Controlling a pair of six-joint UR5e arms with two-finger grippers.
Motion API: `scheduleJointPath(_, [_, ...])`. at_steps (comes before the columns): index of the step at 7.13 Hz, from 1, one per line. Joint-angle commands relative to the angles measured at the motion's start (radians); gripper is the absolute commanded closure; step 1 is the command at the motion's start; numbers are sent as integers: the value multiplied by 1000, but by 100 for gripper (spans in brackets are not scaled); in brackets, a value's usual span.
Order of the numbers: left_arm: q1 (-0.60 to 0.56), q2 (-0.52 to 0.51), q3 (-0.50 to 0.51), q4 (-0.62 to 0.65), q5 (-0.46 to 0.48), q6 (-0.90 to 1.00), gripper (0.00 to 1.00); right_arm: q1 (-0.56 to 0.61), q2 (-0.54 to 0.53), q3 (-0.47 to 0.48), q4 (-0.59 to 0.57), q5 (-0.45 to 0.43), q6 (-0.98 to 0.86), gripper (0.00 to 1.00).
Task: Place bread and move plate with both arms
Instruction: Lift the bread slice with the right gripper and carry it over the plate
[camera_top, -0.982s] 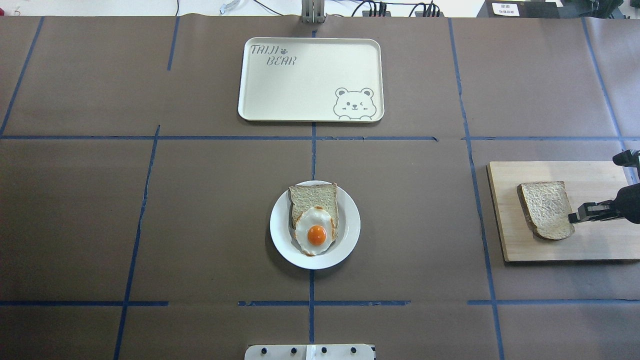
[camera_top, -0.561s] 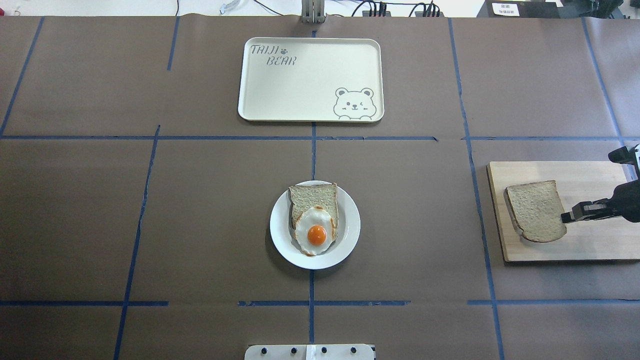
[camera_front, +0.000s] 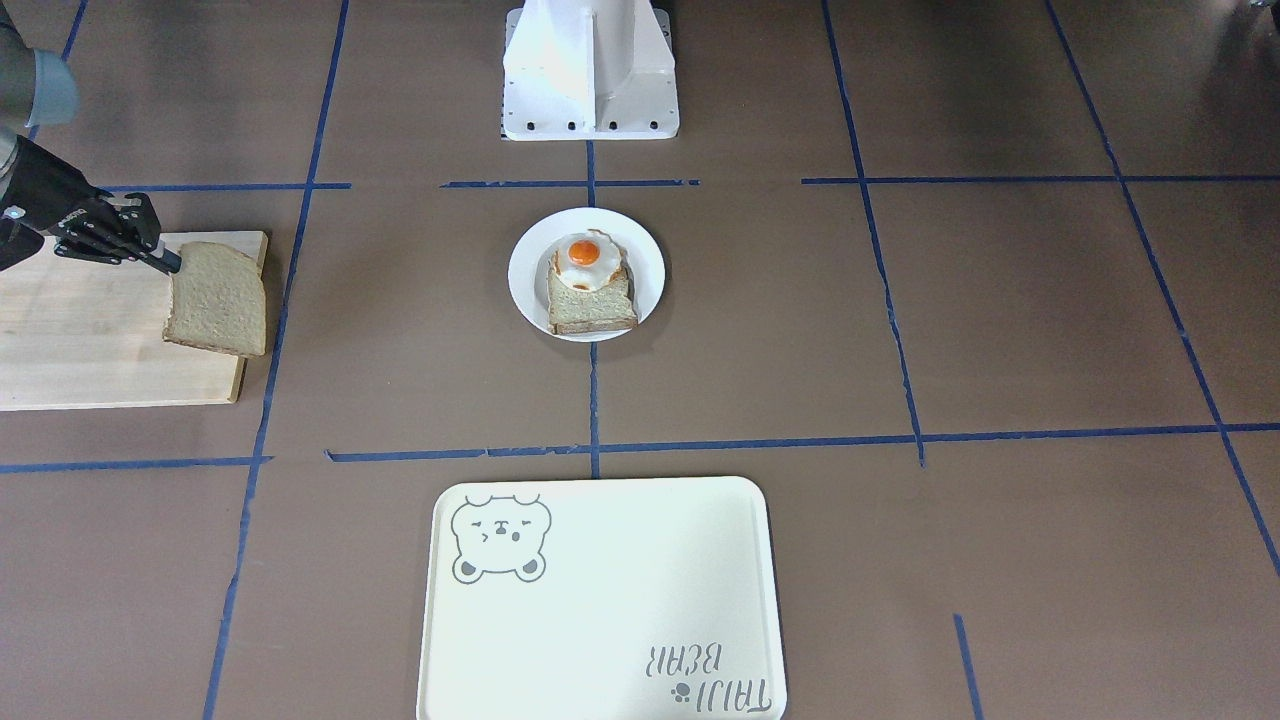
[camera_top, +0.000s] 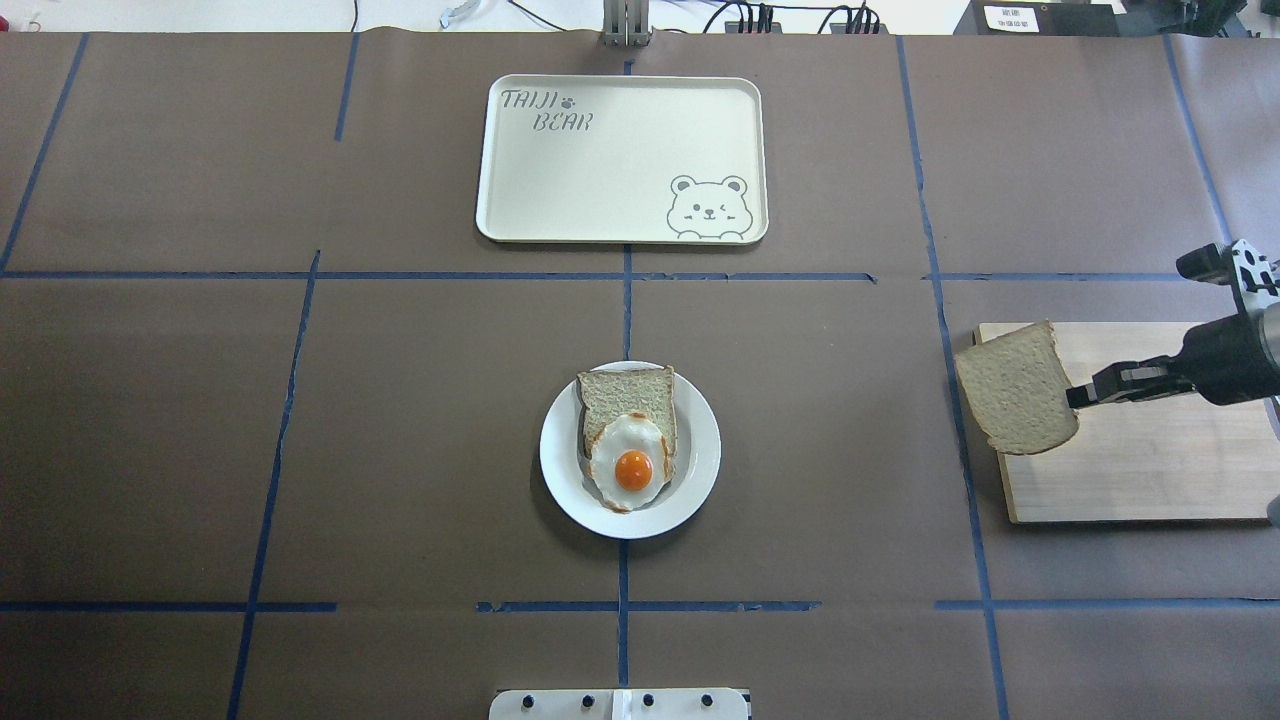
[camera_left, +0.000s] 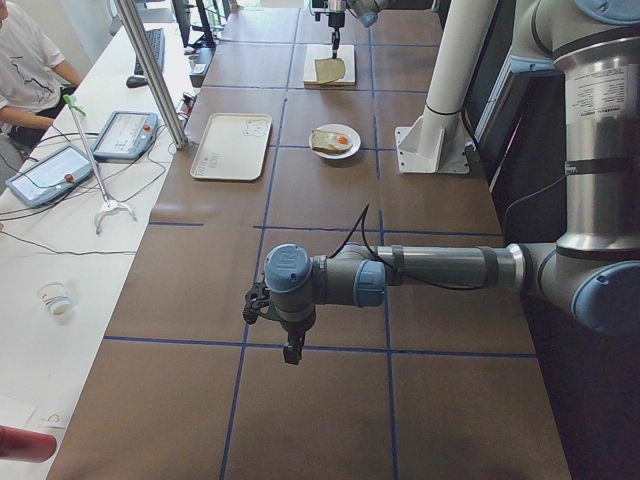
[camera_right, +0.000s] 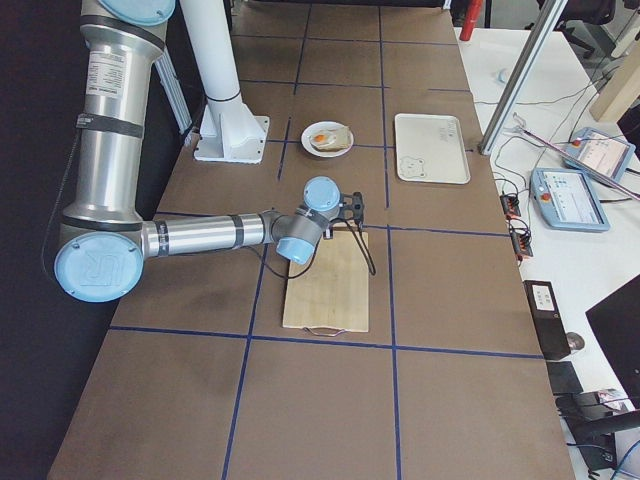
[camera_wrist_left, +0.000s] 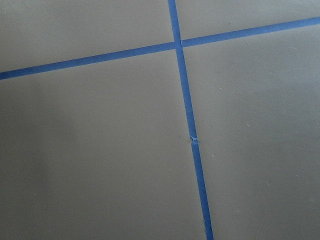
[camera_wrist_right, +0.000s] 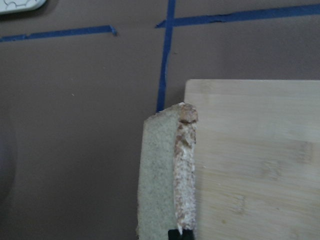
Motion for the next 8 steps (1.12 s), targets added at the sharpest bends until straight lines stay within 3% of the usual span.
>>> scheduleJointPath(1, [0, -4, 0, 0, 0, 0, 0, -14, 160, -2, -10, -1, 140, 100])
scheduleJointPath(4, [0, -6, 0, 0, 0, 0, 0, -144, 385, 0, -78, -96, 304, 100])
scheduleJointPath(6, [0, -6, 0, 0, 0, 0, 0, -300, 487, -5, -85, -275, 364, 100])
scheduleJointPath(8, [0, -6, 0, 0, 0, 0, 0, -401, 536, -20, -87, -392, 364, 100])
